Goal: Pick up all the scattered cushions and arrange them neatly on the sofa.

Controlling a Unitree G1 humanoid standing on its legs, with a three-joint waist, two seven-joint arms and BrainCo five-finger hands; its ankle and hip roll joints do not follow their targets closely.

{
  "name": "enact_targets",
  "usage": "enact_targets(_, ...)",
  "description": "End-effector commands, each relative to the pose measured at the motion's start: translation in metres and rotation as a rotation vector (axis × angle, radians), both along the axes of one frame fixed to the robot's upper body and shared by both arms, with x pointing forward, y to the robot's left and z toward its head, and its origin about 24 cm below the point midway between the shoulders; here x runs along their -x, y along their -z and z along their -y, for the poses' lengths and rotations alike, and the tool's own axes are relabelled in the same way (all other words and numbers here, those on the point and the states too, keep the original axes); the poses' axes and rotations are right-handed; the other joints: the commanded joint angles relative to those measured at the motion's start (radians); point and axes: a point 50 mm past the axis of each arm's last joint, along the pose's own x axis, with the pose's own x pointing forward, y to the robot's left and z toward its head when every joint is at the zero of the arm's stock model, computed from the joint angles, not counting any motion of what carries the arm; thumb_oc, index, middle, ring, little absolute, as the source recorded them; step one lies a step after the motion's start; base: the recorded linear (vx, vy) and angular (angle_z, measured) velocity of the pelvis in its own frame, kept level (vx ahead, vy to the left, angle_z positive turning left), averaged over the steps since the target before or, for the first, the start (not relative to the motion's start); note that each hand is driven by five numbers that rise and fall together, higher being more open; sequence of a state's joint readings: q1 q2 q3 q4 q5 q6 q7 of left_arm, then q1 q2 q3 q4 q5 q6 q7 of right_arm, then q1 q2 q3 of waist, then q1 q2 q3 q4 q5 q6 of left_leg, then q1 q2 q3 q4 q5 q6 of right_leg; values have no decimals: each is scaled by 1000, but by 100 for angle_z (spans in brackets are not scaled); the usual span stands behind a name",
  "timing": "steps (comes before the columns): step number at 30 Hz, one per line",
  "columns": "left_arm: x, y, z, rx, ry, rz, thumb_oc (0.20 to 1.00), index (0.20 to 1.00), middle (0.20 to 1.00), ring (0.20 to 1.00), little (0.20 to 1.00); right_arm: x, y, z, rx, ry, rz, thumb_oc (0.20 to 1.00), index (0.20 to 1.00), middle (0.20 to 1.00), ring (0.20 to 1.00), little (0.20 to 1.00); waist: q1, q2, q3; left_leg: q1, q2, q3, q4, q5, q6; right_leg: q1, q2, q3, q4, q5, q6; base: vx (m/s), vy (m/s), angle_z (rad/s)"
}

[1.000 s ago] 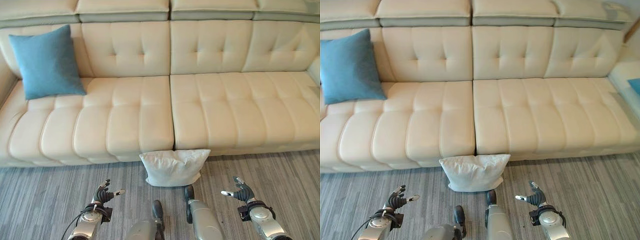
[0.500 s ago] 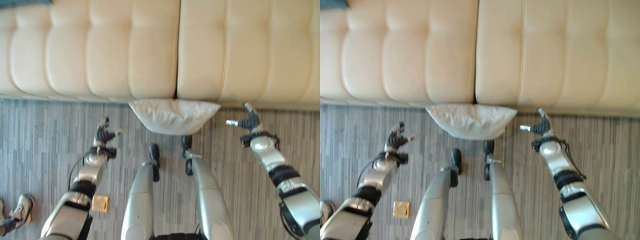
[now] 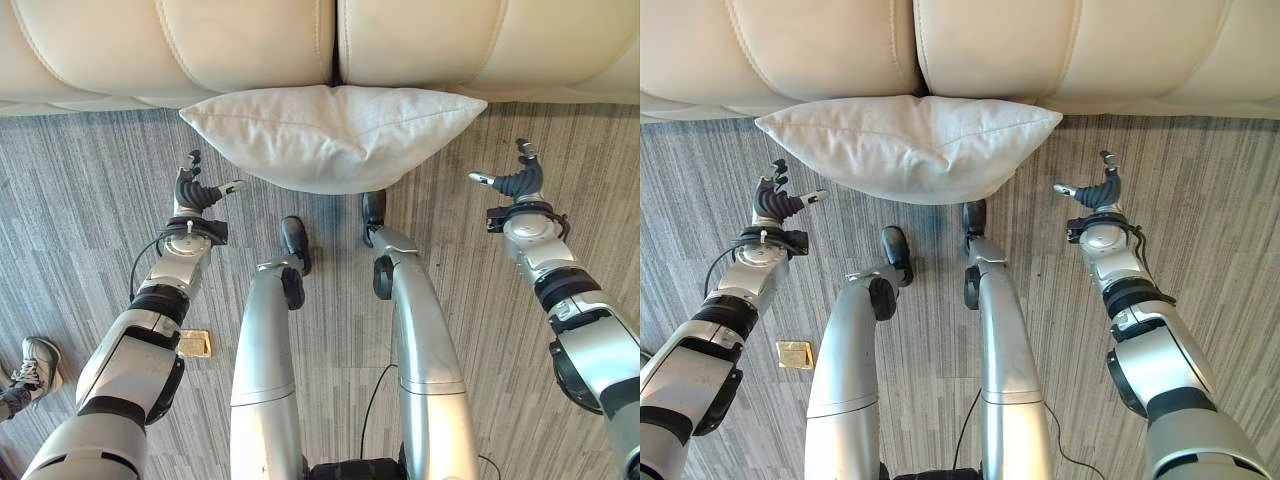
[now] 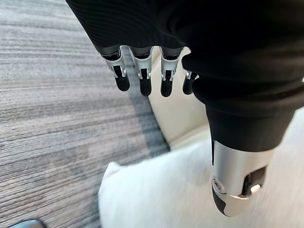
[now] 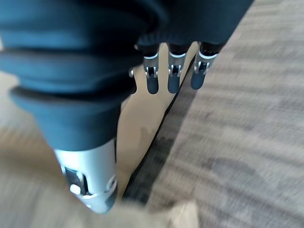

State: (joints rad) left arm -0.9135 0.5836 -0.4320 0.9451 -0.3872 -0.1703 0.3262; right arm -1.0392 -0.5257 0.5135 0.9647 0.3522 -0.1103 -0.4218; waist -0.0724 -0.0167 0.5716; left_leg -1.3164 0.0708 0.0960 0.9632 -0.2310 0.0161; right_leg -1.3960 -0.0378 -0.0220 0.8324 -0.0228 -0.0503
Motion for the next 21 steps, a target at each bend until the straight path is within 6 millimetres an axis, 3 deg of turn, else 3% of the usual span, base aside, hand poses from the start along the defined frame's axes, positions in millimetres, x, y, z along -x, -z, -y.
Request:
enact_targets(1, 1, 14, 13, -45, 20, -17, 1000, 1000, 1000, 1000, 1000, 1, 16, -48, -10, -145, 2, 1000, 1000, 1000, 1000, 1000, 2, 27, -140, -10, -5, -28, 17, -39, -16, 34, -5, 48, 68, -154, 62, 9, -2, -11)
enact_targets(2, -5, 4, 35, -79, 68, 12, 1000, 1000, 1000, 1000, 1000, 1, 11, -84, -36, -249, 31, 1000, 1000, 1000, 1000, 1000, 8, 32, -143, -12, -10, -31, 15, -35, -15, 30, -4, 45, 70, -151, 61, 6, -7, -10)
enact_targets(3, -6, 4, 35, -80, 68, 13, 1000, 1000, 1000, 1000, 1000, 1, 10, -84, -36, -249, 32, 1000, 1000, 1000, 1000, 1000, 8, 32, -143, -12, -10, -31, 15, -35, -15, 30, -4, 45, 70, -151, 61, -1, -26, -8)
enact_targets(4, -10, -7, 51, -98, 97, 54, 1000, 1000, 1000, 1000, 1000, 4, 1, -118, -68, -349, 75, 1000, 1000, 1000, 1000, 1000, 12, 39, -150, -11, -16, -33, 4, -27, -15, 31, -5, 40, 66, -149, 61, 0, 0, 0)
enact_targets(7, -13, -21, 59, -96, 101, 102, 1000, 1000, 1000, 1000, 1000, 10, -9, -146, -123, -439, 116, 1000, 1000, 1000, 1000, 1000, 17, 46, -159, -6, -22, -37, -10, -21, -19, 37, -7, 40, 56, -143, 62, -22, -14, 6)
enact_targets(8, -13, -33, 62, -99, 102, 155, 573, 573, 573, 573, 573, 15, -19, -160, -161, -498, 156, 200, 200, 200, 200, 200, 21, 52, -165, -5, -28, -40, -19, -14, -21, 40, -7, 38, 51, -138, 63, -38, -19, 5)
enact_targets(9, -12, -41, 64, -99, 109, 195, 200, 200, 200, 200, 200, 17, -23, -166, -183, -528, 176, 200, 200, 200, 200, 200, 24, 54, -169, -4, -32, -41, -24, -11, -23, 42, -7, 37, 46, -135, 64, -37, -9, 6)
enact_targets(13, -5, -53, 68, -46, 154, 286, 200, 200, 200, 200, 200, 25, -28, -169, -232, -587, 217, 200, 200, 200, 200, 200, 33, 55, -186, 15, -39, -42, -65, 6, -31, 62, -11, 37, 17, -119, 70, -26, 9, 12)
enact_targets(21, 15, -40, 96, 71, 271, 357, 200, 200, 200, 200, 200, 36, -6, -147, -358, -580, 217, 200, 200, 200, 200, 200, 32, 47, -214, 169, -31, -42, -206, 33, -40, 214, -36, 26, -117, -87, 89, -15, 15, 2)
